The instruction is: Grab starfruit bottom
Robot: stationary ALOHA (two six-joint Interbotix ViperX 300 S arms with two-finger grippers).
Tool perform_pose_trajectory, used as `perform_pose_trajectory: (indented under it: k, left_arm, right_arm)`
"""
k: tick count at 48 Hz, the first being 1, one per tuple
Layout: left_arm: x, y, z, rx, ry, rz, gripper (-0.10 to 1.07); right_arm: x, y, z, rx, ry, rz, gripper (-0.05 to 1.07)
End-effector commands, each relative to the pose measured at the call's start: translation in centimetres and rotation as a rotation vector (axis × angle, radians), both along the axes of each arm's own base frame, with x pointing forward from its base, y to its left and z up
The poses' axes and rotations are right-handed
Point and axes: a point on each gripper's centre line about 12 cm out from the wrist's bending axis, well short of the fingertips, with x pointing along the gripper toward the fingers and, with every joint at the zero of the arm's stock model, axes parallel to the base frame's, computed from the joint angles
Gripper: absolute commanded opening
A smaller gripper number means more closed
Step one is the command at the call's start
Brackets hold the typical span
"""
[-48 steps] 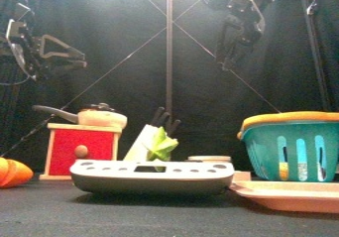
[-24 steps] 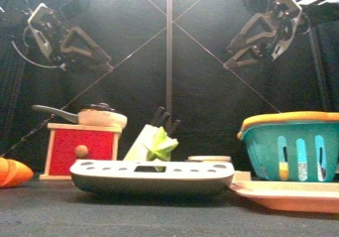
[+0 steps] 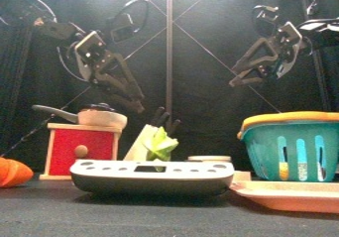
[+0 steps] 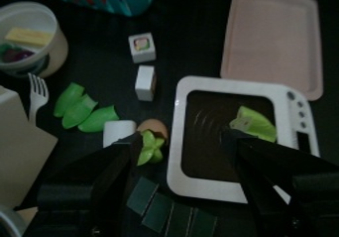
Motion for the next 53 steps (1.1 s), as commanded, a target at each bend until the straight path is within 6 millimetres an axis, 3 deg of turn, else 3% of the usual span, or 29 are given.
perform_pose_trajectory:
  k: [1,22,39,53]
  left_arm:
    - [1.0,0.6,0.6,0.06,0.018,-0.018,0.98]
    - [2.9,3.4,-2.7,0.213,0.186,-0.052,0.97]
    - [2.8,3.5,-4.0,0.28,0.28,-0.085,0.97]
    - [3.8,2.8,-5.1,0.339,0.307,-0.151,0.97]
  right_arm:
    - [-0.1,0.0,0.6,-0.005,-0.024,0.003,0.95]
    - [-0.3,0.1,-0.1,0.003,-0.008,0.005,0.95]
    - [-0.3,0.1,-0.2,0.009,-0.007,-0.001,0.95]
    - [-0.3,0.0,-0.3,0.011,-0.006,-0.003,0.95]
